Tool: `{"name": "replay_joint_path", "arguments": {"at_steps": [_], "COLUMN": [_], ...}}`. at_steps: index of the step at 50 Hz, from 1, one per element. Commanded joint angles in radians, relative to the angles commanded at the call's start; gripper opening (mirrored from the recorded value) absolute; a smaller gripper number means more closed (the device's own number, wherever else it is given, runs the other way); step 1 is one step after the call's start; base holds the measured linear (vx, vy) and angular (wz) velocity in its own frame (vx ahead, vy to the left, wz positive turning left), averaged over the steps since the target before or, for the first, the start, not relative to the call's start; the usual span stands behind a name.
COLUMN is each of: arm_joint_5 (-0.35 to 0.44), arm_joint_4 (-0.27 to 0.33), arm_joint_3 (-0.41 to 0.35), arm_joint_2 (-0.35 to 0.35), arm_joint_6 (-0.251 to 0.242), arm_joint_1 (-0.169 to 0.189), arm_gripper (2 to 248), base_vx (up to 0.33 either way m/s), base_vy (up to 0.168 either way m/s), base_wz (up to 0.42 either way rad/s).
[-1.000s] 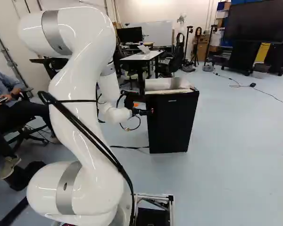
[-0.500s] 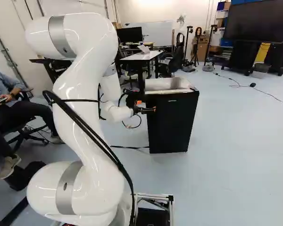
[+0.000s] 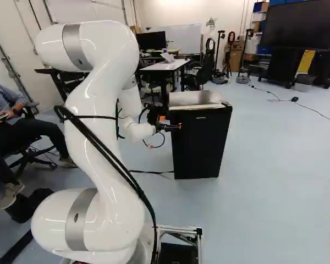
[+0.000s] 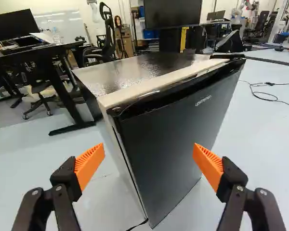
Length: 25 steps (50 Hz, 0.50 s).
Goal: Open the fridge door
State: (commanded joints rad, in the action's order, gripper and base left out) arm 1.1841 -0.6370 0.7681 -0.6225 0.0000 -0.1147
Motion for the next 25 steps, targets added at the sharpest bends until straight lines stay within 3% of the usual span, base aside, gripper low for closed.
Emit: {"name": "replay_joint_path", "arguments": {"at_steps": [25], "arm_joint_5": [0.000], "arm_joint_4": [0.000], "arm_joint_3": [0.050], "arm_joint_2": [-0.033], "arm_joint_6": [0.000], "arm_joint_1": [0.003], "arm_gripper": [247], "base_vx": [0.000], "base_vy": [0.000], "base_wz": [0.000]}}
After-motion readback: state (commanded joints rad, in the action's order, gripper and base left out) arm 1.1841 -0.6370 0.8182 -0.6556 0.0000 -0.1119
